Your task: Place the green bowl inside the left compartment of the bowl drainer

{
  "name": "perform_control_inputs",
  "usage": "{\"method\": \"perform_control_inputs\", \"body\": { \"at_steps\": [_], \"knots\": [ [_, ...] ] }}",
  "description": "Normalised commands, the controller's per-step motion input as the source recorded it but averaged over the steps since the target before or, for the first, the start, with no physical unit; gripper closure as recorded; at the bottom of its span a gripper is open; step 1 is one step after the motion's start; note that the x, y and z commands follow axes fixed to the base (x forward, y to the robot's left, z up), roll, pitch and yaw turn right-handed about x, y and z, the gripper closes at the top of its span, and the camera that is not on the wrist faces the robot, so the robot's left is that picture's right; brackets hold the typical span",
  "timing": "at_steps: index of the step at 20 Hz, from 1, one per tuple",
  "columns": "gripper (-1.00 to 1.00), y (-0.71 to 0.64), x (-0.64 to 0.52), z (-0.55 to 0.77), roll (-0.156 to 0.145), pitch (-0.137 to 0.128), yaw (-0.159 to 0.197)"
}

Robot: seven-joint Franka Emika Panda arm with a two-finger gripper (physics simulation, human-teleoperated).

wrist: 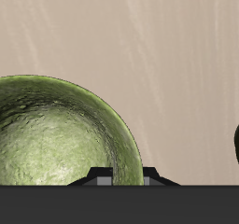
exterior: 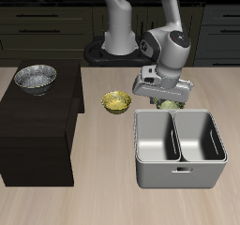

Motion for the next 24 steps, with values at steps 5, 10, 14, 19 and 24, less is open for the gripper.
{"method": "perform_control_inputs", "body": {
  "at_steps": [5, 10, 14, 19, 24],
  "knots": [
    [1.0, 0.02, -0.02, 0.04, 0.009, -0.004, -0.012],
    [1.0, 0.02, -0.06, 0.21, 0.016, -0.024, -0.013],
    [1.0, 0.03, -0.04, 0.31, 0.01, -0.04, 0.007],
    [1.0, -0.05, 0.01, 0.32, 0.005, -0.031, 0.004],
    [1.0, -0.04, -0.08, 0.37, 0.014, -0.048, 0.009]
  ]
}}
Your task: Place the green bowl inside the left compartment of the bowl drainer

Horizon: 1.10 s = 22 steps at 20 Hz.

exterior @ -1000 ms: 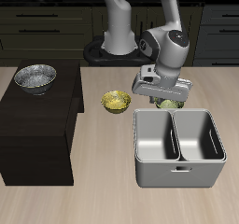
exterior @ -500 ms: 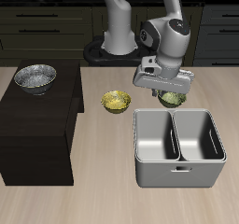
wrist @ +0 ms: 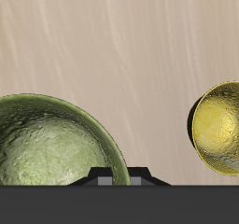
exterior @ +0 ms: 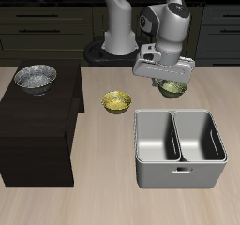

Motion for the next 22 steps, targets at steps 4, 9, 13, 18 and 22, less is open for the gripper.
{"method": "perform_control_inputs", "body": {
  "at_steps": [4, 9, 13, 18, 22],
  "knots": [
    [1.0, 0.02, -0.09, 0.45, 0.022, -0.051, 0.011],
    [1.0, 0.07, -0.16, 0.61, 0.027, -0.062, 0.017],
    [1.0, 0.04, -0.17, 0.44, 0.033, -0.038, -0.002],
    [1.0, 0.05, -0.03, 0.46, 0.008, -0.042, -0.013],
    [1.0, 0.13, -0.1, 0.43, 0.028, -0.056, 0.007]
  ]
}}
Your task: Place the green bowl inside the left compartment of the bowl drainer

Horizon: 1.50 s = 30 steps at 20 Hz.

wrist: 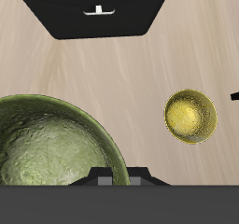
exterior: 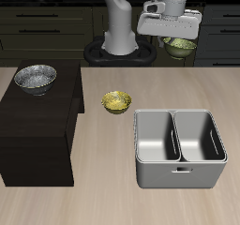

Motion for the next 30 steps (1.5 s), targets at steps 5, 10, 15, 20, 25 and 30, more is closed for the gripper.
{"method": "perform_control_inputs", "body": {
  "at_steps": [5, 10, 15, 20, 25, 30],
  "knots": [
    [1.0, 0.1, 0.04, 0.13, 0.028, 0.008, 0.015],
    [1.0, 0.13, 0.13, -0.04, 0.025, 0.028, 0.053],
    [1.0, 0.06, 0.12, 0.15, 0.005, 0.001, 0.0],
    [1.0, 0.09, 0.21, 0.35, -0.016, -0.021, 0.02],
    [1.0, 0.15, 0.28, 0.19, 0.005, 0.027, 0.024],
    [1.0, 0.2, 0.19, 0.2, 0.031, -0.001, 0.021]
  ]
}}
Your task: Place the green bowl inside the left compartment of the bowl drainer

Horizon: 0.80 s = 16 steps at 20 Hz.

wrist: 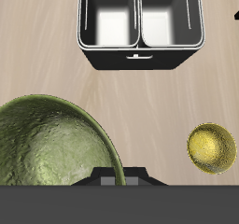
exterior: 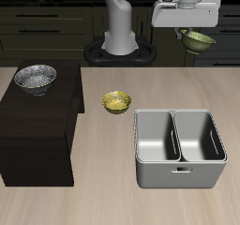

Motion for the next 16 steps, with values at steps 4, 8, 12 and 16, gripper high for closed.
{"method": "perform_control_inputs", "body": {
  "at_steps": [4, 8, 12, 16],
  "knots": [
    [1.0, 0.09, 0.23, 0.19, 0.0, 0.001, -0.006],
    [1.0, 0.01, 0.37, 0.28, -0.042, 0.012, -0.015],
    [1.0, 0.01, 0.28, 0.18, -0.015, 0.005, -0.008],
    [1.0, -0.03, 0.36, 0.19, -0.024, 0.011, -0.014]
  ]
}}
